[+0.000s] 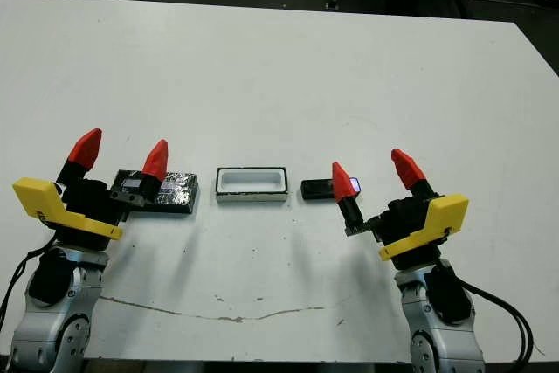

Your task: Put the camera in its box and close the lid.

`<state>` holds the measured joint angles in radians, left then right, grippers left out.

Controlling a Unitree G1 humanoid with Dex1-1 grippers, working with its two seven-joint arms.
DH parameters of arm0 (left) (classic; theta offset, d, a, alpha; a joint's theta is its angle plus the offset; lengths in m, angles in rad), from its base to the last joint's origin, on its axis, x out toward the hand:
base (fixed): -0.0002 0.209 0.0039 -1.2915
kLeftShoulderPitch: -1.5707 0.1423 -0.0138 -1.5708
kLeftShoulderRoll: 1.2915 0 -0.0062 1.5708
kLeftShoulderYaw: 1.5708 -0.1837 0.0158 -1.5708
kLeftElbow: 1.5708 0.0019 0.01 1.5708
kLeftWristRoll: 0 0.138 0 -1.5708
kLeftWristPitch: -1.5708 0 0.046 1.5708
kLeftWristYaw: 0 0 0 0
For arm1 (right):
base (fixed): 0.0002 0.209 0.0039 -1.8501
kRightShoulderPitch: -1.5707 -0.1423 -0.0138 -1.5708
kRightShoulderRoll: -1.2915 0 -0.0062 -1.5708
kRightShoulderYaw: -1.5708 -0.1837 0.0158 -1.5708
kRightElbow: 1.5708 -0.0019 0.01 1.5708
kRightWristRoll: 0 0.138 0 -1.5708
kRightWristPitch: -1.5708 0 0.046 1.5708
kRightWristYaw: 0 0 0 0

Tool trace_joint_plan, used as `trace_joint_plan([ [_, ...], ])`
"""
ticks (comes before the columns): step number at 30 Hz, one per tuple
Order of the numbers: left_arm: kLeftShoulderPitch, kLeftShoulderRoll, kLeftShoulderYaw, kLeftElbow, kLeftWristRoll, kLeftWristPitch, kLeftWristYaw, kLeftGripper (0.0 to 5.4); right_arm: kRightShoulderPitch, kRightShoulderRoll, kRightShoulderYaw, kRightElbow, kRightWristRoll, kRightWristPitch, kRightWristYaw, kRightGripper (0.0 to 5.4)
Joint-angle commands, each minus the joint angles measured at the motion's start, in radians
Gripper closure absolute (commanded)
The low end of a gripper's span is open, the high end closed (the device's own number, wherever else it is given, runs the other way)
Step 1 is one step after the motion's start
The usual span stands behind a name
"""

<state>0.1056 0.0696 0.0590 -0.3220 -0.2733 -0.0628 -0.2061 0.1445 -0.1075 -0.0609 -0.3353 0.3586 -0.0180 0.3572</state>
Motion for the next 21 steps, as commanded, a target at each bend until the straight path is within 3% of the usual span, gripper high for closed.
trace_joint_plan([
  [1, 0.002, 0.001, -0.001, 0.014, 0.007, -0.007, -0.002, 0.01, 0.006, -0.012, -0.005, 0.017, -0.004, -0.020, 0.013, 0.00],
  [11, 0.005, -0.008, -0.004, 0.022, 0.023, -0.026, 0.007, 0.01, -0.009, -0.066, -0.014, 0.018, 0.037, 0.027, 0.071, 0.00],
  [15, 0.006, -0.006, -0.004, 0.017, 0.024, -0.020, 0.008, 0.01, -0.088, -0.188, -0.074, 0.000, 0.054, 0.089, 0.123, 0.00],
  [21, 0.005, -0.011, -0.004, 0.018, 0.014, -0.021, 0.005, 0.01, -0.328, -0.432, -0.145, 0.088, 0.078, 0.140, 0.296, 0.00],
])
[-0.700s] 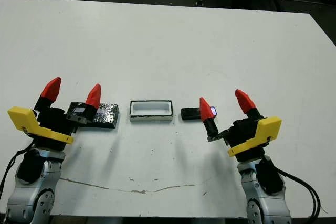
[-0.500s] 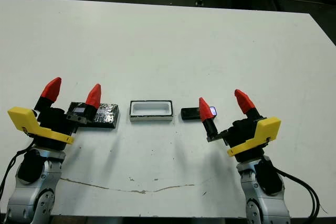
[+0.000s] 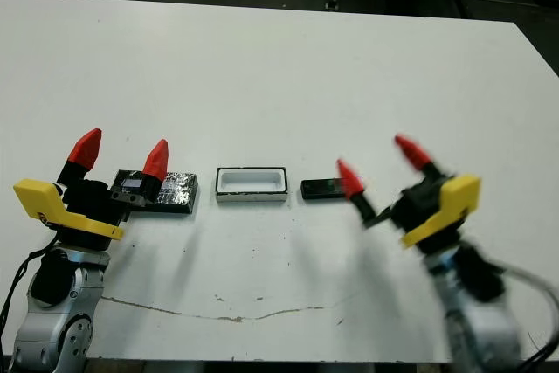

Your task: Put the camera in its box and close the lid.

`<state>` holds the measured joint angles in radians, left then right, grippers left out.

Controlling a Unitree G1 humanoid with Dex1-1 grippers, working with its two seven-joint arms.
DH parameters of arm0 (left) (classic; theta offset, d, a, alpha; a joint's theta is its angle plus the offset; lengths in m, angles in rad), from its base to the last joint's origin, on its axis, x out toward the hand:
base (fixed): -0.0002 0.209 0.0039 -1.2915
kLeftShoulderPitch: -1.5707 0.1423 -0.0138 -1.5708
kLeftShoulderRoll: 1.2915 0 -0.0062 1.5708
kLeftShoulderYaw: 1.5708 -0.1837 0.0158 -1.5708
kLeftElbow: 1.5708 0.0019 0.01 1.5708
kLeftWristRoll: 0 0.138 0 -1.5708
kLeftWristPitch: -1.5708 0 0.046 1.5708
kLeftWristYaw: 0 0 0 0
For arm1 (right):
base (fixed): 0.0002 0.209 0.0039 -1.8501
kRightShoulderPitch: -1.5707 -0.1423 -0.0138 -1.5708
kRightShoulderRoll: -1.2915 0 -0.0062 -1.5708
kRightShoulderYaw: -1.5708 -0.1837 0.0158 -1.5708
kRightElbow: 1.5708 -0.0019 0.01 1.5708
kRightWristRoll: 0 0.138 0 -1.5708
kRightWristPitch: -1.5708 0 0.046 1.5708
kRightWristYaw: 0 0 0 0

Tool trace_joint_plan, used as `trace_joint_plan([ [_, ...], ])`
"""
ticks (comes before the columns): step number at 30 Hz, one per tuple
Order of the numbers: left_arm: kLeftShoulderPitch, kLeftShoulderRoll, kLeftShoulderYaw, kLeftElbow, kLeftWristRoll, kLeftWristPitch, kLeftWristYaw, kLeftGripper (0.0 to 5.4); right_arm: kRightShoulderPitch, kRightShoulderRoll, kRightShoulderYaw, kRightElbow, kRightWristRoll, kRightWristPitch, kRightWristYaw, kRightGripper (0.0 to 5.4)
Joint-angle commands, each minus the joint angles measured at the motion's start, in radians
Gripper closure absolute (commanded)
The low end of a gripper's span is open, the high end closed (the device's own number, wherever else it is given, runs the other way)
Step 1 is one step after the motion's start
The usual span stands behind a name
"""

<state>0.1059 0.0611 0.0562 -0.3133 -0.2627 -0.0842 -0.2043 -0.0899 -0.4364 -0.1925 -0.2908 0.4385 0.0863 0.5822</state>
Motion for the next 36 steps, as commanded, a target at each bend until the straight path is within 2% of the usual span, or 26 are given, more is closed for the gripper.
trace_joint_plan([
  [1, 0.004, -0.003, -0.002, 0.009, 0.006, 0.002, 0.005, 0.01, -0.142, -0.146, -0.006, 0.065, -0.013, 0.034, 0.111, 0.00],
  [4, 0.002, -0.004, -0.005, 0.007, 0.007, 0.007, 0.006, 0.01, -0.292, -0.257, 0.056, 0.119, -0.063, 0.051, 0.227, 0.00],
  [6, 0.001, -0.004, -0.007, 0.007, 0.011, 0.005, 0.006, 0.01, -0.388, -0.284, 0.108, 0.185, -0.091, 0.031, 0.307, 0.00],
  [9, -0.003, 0.000, -0.006, 0.009, 0.022, 0.001, 0.007, 0.01, -0.517, -0.309, 0.186, 0.298, -0.102, 0.066, 0.442, 0.00],
  [11, -0.006, 0.000, -0.005, 0.010, 0.023, 0.001, 0.007, 0.01, -0.594, -0.315, 0.242, 0.390, -0.132, 0.029, 0.549, 0.00],
  [16, -0.010, -0.001, -0.001, 0.012, 0.019, 0.001, 0.006, 0.01, -0.732, -0.289, 0.376, 0.565, -0.208, 0.020, 0.744, 0.00],
  [19, -0.012, 0.002, -0.001, 0.011, 0.025, 0.003, 0.005, 0.01, -0.764, -0.274, 0.439, 0.593, -0.274, -0.012, 0.786, 0.00],
  [22, -0.013, 0.001, -0.003, 0.008, 0.030, 0.007, 0.009, 0.01, -0.790, -0.262, 0.502, 0.604, -0.339, -0.014, 0.827, 0.00],
  [29, -0.014, 0.003, -0.006, 0.010, 0.037, 0.006, 0.010, 0.01, -0.829, -0.208, 0.555, 0.709, -0.383, -0.090, 0.914, 0.00],
  [31, -0.013, 0.001, -0.006, 0.010, 0.038, 0.006, 0.011, 0.01, -0.832, -0.197, 0.565, 0.722, -0.404, -0.149, 0.919, 0.00],
  [36, -0.012, -0.002, -0.004, 0.011, 0.020, 0.011, 0.001, 0.01, -0.828, -0.163, 0.577, 0.749, -0.428, -0.186, 0.923, 0.00],
])
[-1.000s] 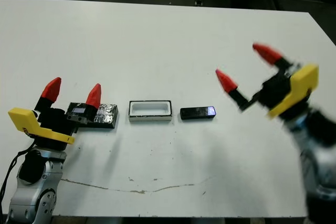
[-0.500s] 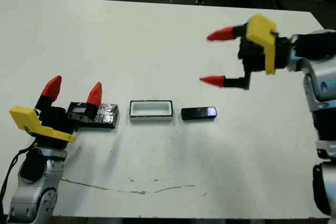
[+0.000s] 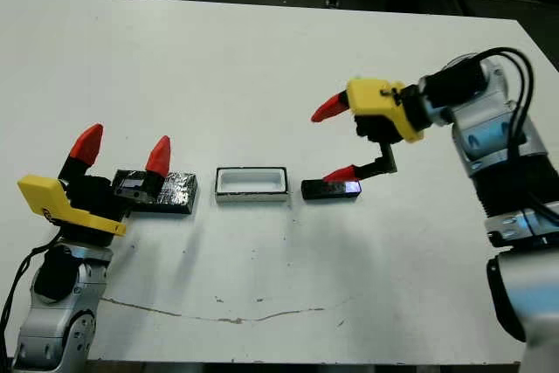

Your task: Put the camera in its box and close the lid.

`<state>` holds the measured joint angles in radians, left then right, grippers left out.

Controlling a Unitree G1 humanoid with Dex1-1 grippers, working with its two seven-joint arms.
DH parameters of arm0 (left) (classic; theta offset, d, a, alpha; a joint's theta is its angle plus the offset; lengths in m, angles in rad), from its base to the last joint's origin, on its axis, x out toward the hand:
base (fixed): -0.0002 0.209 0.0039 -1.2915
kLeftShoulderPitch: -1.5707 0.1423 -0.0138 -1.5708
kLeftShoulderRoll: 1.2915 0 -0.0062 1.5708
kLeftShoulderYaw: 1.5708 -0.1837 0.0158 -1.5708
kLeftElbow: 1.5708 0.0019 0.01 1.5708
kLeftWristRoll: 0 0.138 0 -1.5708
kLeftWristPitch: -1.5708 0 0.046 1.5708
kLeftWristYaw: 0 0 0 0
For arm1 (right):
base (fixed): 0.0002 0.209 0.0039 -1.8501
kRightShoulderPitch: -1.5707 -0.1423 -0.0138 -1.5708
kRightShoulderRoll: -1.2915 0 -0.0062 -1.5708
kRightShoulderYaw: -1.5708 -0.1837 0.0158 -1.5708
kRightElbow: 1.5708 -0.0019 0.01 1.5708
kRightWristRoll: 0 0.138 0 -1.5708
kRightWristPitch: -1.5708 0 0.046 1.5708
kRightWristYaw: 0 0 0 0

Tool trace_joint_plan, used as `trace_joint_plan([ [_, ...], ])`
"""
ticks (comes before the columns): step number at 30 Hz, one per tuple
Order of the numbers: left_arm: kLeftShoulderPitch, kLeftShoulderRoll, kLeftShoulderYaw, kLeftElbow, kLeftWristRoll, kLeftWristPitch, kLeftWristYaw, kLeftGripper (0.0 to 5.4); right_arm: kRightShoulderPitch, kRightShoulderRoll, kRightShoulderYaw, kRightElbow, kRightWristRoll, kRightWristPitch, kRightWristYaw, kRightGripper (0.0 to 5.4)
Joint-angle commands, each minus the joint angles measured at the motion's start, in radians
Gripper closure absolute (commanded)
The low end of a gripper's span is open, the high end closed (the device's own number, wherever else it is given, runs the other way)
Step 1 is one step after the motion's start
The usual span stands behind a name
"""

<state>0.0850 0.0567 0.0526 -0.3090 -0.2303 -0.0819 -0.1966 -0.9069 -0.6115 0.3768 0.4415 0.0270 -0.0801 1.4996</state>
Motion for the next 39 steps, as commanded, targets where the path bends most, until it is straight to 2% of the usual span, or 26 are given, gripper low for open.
trace_joint_plan([
  [1, 0.010, 0.003, 0.000, 0.006, -0.014, 0.010, -0.008, 0.01, -0.009, 0.014, 0.013, 0.014, -0.031, -0.024, -0.002, 0.00],
  [6, 0.012, 0.005, -0.004, 0.008, -0.010, 0.006, -0.007, 0.01, -0.001, 0.040, 0.038, 0.035, -0.079, 0.008, -0.011, 0.00],
  [10, 0.013, 0.001, -0.006, 0.010, -0.013, 0.005, -0.007, 0.01, 0.002, 0.068, 0.044, 0.087, -0.083, 0.015, 0.001, 0.00],
  [19, 0.018, 0.004, -0.007, 0.005, -0.021, 0.013, -0.011, 0.01, 0.004, 0.079, 0.072, 0.100, -0.125, 0.008, 0.008, 0.00],
  [24, 0.022, 0.001, -0.007, 0.009, -0.021, 0.004, -0.013, 0.01, 0.007, 0.090, 0.081, 0.108, -0.129, 0.051, 0.018, 0.00],
  [30, 0.028, 0.001, -0.009, 0.004, -0.022, 0.007, -0.013, 0.01, 0.022, 0.095, 0.085, 0.096, -0.145, 0.059, -0.007, 0.00],
  [39, 0.031, 0.001, -0.008, 0.003, -0.021, 0.008, -0.009, 0.01, 0.039, 0.116, 0.091, 0.129, -0.156, 0.018, -0.020, 0.00],
])
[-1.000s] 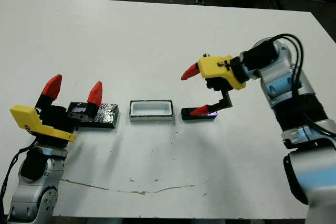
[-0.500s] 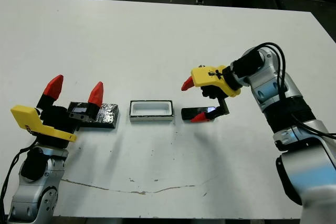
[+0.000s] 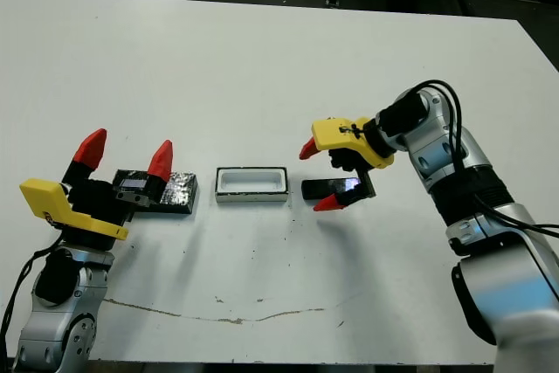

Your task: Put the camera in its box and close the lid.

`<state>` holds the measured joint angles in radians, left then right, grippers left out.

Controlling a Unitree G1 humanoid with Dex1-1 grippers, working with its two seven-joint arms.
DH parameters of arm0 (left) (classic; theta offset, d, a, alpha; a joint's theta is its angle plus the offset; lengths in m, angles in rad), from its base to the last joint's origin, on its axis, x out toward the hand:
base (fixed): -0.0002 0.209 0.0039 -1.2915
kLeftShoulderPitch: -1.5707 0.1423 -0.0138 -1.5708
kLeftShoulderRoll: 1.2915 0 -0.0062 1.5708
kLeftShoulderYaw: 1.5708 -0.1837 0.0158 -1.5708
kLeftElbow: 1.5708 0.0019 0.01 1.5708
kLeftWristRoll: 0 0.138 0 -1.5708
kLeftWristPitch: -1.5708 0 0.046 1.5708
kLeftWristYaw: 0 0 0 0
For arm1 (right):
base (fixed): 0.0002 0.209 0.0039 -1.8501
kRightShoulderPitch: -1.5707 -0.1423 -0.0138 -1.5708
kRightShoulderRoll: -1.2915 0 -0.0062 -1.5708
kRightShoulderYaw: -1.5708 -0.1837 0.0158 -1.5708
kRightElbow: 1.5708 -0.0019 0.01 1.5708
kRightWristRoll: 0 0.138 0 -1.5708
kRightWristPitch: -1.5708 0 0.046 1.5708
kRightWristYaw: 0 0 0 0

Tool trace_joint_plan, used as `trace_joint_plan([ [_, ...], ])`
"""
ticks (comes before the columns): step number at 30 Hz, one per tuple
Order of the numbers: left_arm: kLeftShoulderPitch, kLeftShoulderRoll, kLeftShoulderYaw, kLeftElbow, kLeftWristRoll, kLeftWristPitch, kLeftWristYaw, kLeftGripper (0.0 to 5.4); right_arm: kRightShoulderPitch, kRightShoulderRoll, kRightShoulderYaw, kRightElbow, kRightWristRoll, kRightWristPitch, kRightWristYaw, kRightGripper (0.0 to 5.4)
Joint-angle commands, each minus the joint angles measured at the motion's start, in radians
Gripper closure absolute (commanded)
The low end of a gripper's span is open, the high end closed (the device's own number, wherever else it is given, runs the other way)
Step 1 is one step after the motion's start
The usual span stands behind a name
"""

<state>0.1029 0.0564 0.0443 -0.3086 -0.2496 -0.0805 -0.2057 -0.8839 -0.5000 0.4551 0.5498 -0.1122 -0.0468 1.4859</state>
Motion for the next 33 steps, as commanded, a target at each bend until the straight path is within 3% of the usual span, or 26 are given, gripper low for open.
trace_joint_plan([
  [1, 0.013, 0.002, 0.000, 0.004, 0.000, 0.004, 0.000, 0.01, 0.015, 0.010, 0.017, 0.033, -0.018, -0.009, -0.003, 0.00],
  [6, 0.015, 0.000, 0.002, 0.003, -0.003, 0.007, 0.002, 0.00, 0.022, 0.034, 0.015, 0.085, -0.015, -0.016, -0.003, 0.45],
  [12, 0.017, 0.001, 0.003, 0.007, 0.013, -0.006, 0.007, 0.00, 0.022, 0.042, 0.005, 0.122, -0.004, -0.054, 0.002, 1.34],
  [28, 0.018, -0.001, 0.005, 0.003, -0.022, 0.007, -0.002, 0.00, 0.038, 0.034, -0.006, 0.117, 0.020, -0.103, 0.012, 3.74],
  [33, 0.018, -0.002, 0.004, 0.002, -0.019, 0.005, 0.001, 0.00, 0.045, 0.022, -0.010, 0.099, 0.012, -0.103, 0.003, 3.74],
])
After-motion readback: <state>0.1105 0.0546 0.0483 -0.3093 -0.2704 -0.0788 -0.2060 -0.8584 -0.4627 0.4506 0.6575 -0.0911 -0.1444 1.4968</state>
